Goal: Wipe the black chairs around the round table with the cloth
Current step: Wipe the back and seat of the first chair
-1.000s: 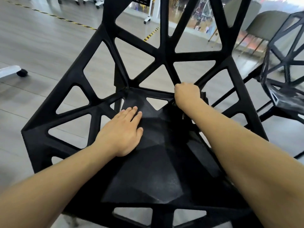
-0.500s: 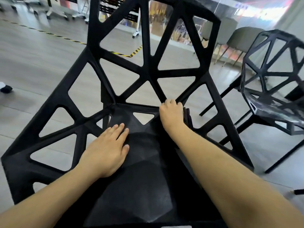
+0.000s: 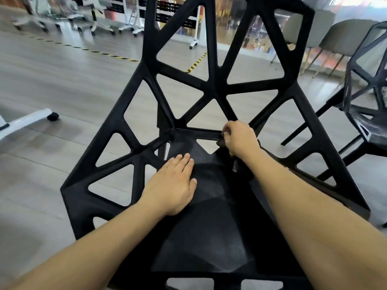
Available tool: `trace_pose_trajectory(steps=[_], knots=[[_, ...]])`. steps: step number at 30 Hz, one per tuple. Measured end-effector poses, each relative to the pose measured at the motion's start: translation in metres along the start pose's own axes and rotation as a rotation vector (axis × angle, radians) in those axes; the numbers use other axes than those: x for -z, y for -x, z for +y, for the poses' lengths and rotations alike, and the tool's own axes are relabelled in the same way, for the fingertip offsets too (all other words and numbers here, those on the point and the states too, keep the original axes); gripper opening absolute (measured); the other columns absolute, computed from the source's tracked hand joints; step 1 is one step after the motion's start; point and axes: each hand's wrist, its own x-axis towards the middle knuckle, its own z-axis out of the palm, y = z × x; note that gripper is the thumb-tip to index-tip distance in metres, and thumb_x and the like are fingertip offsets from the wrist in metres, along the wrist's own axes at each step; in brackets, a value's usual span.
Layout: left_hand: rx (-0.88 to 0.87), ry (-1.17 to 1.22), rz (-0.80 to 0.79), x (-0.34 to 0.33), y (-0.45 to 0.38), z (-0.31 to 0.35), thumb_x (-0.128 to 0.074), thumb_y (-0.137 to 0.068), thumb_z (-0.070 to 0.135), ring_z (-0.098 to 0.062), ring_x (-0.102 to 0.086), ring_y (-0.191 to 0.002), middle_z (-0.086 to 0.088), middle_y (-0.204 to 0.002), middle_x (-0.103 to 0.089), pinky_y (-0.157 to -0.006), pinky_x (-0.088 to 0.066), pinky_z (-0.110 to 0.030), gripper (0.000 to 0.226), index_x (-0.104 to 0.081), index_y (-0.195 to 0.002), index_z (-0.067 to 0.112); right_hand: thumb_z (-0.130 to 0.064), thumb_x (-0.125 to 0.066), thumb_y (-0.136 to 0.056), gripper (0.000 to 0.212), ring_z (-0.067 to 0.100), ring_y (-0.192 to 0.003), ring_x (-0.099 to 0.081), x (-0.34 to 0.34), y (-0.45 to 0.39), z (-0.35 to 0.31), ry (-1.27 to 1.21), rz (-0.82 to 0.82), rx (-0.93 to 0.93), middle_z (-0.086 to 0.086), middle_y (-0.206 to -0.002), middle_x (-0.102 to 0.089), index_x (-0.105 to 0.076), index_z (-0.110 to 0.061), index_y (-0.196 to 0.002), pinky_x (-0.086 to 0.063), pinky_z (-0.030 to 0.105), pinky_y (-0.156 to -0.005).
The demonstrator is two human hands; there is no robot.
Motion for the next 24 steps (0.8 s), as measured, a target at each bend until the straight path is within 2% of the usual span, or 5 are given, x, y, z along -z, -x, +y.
trace_pose_trajectory(steps=[5,12,16,20,24], knots=[[-0.007,0.004,0.022,0.001,0.000,0.000,-0.023,-0.107,0.039,-0.016,0.002,-0.155,-0.003,-0.169,-0.003,-0.123,0.007,-0.028,0.062,-0.010,-0.161,0.013,-0.016,-0.057,-0.093,0.015,0.032,-0.099,-0.062,-0.033,-0.010,-0.081,-0.173,-0.014,0.274,0.011,-0.104,-0.067,-0.069,-0.014,-0.102,-0.045,0.037,-0.082],[-0.040,-0.007,-0.005,-0.002,-0.008,-0.013,-0.013,-0.102,0.049,-0.013,0.003,-0.155,0.000,-0.169,-0.002,-0.125,0.003,-0.029,0.067,-0.008,-0.161,0.016,-0.012,-0.053,-0.096,0.019,0.030,-0.102,-0.057,-0.038,-0.020,-0.108,0.079,-0.011,0.484,0.007,-0.111,-0.059,-0.066,-0.015,-0.111,-0.044,0.039,-0.076],[-0.046,-0.007,-0.051,-0.001,-0.007,-0.024,0.013,-0.078,0.062,-0.007,0.009,-0.153,0.007,-0.168,0.006,-0.123,0.007,-0.024,0.094,-0.003,-0.161,0.022,-0.008,-0.055,-0.092,0.019,0.034,-0.101,-0.057,-0.017,0.002,-0.050,0.284,0.024,0.339,0.010,-0.109,-0.058,-0.062,-0.010,-0.109,-0.043,0.043,-0.078],[-0.044,-0.009,-0.048,0.002,-0.006,-0.031,0.014,-0.074,0.065,-0.006,0.007,-0.153,0.010,-0.167,0.005,-0.120,0.008,-0.022,0.098,-0.004,-0.161,0.024,-0.007,-0.052,-0.094,0.028,0.034,-0.113,-0.054,0.011,0.017,0.014,0.457,0.021,0.144,0.009,-0.118,-0.058,-0.059,-0.010,-0.121,-0.044,0.045,-0.088],[-0.042,-0.016,-0.050,0.001,-0.006,-0.030,0.007,-0.080,0.067,-0.008,0.004,-0.154,0.009,-0.168,0.002,-0.120,0.007,-0.021,0.093,-0.006,-0.161,0.023,-0.017,-0.053,-0.094,0.029,0.033,-0.115,-0.048,0.011,0.024,0.010,0.419,-0.010,0.079,0.006,-0.121,-0.056,-0.058,-0.015,-0.122,-0.041,0.045,-0.088]])
